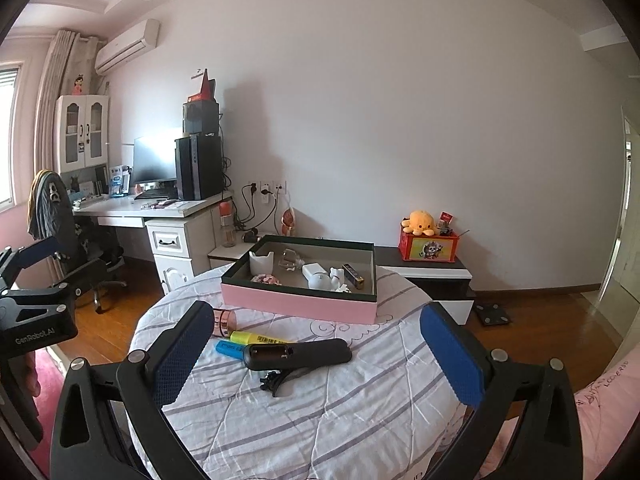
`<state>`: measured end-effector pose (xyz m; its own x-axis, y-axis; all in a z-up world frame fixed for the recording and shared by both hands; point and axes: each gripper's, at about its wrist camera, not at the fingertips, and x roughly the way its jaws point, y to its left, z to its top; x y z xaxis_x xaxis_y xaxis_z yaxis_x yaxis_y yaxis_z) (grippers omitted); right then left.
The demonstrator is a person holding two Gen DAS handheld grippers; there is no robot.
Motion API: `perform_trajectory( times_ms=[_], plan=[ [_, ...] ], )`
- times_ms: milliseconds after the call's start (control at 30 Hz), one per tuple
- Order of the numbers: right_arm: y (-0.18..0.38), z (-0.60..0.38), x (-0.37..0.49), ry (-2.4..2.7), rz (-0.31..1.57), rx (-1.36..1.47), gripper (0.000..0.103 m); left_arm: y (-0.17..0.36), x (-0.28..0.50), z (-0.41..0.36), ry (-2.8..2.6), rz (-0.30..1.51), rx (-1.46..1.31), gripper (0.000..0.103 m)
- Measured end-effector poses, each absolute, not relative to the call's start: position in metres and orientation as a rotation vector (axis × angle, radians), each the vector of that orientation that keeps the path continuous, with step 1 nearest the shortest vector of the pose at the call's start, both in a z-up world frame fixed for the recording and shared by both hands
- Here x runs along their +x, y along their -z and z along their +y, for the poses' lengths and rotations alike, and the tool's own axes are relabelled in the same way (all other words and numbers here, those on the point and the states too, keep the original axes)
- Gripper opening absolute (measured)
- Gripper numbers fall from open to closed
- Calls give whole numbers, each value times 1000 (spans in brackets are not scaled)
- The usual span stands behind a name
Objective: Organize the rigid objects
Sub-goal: 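Withdraw both tools from the pink box toward the remaining items, then grasp the black TV remote with the right tool while the left tool grasps the rose-gold canister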
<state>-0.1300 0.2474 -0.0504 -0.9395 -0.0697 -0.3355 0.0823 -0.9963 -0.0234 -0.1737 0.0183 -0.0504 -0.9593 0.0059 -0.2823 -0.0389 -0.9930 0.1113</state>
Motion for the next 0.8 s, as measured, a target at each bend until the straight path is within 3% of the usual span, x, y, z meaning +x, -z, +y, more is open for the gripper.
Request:
perform_trajectory(
  times_ms=[333, 800],
  plan=[
    [76, 242, -152, 2997, 71, 649, 103, 73, -194, 12, -3052, 163, -554, 103],
    [186, 219, -240, 2825, 74, 1107, 103, 135, -246, 8, -2957, 196, -825, 103]
  ],
)
